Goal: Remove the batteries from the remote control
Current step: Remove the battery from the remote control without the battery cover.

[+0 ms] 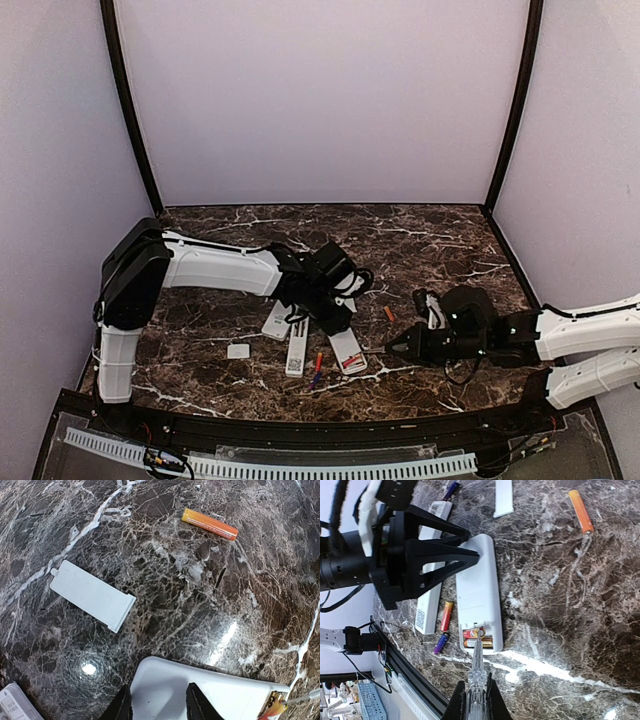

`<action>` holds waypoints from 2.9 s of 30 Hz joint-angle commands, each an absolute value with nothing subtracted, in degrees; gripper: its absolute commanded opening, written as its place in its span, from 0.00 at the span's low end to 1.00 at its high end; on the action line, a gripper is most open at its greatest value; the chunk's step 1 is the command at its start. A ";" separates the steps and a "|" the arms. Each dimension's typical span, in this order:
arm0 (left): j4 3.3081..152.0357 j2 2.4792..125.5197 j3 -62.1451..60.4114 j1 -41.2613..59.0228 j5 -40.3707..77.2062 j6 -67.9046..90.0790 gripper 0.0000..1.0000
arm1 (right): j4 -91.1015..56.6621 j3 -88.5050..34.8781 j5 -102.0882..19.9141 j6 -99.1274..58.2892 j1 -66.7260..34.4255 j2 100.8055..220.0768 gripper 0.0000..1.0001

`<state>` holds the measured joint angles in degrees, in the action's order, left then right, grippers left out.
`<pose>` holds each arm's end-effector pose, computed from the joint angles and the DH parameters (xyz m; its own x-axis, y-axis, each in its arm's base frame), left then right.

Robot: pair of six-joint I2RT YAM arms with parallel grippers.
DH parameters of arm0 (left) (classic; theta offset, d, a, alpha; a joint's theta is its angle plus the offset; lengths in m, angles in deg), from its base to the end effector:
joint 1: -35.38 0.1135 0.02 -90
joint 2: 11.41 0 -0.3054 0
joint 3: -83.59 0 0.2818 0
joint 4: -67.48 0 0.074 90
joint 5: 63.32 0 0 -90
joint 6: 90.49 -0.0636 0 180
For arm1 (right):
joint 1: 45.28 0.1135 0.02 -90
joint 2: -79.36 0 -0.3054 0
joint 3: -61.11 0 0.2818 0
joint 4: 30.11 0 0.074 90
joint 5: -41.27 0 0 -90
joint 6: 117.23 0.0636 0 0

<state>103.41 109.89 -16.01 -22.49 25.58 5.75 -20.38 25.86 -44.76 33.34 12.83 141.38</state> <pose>0.2724 -0.4361 0.1540 -0.5392 0.6542 -0.5305 0.7983 0.5977 -0.0743 0.1224 0.2051 0.1745 -0.9177 0.1697 -0.3591 -0.1570 0.6756 0.7204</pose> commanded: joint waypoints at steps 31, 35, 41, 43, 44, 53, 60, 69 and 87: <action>115.35 116.34 -13.50 -24.84 21.85 5.24 0.36 | -8.15 16.09 -48.41 29.34 16.75 147.27 0.00; 115.45 116.25 -13.59 -24.85 21.92 5.14 0.36 | -7.75 14.89 -50.10 29.03 17.09 149.21 0.00; 115.49 116.25 -13.75 -24.88 21.84 4.99 0.36 | -9.05 15.22 -53.69 29.69 17.72 149.93 0.00; 115.52 116.34 -13.85 -24.83 21.84 4.97 0.36 | -10.97 15.85 -53.91 29.80 17.73 150.73 0.00; 115.47 116.32 -13.86 -24.83 21.84 4.92 0.36 | -11.86 16.00 -53.93 29.81 17.76 151.20 0.00; 115.63 116.29 -14.10 -24.82 22.08 4.72 0.36 | -17.55 14.38 -54.07 28.55 19.48 155.06 0.00; 115.79 116.28 -14.38 -24.87 22.10 4.69 0.36 | -17.60 12.61 -54.35 28.38 20.92 153.97 0.00; 115.69 116.37 -14.57 -24.83 22.15 4.70 0.36 | -19.90 11.26 -55.99 26.44 23.19 152.37 0.00; 115.47 115.27 -15.48 -24.78 22.69 5.11 0.41 | -18.08 10.24 -56.35 24.62 24.34 151.60 0.00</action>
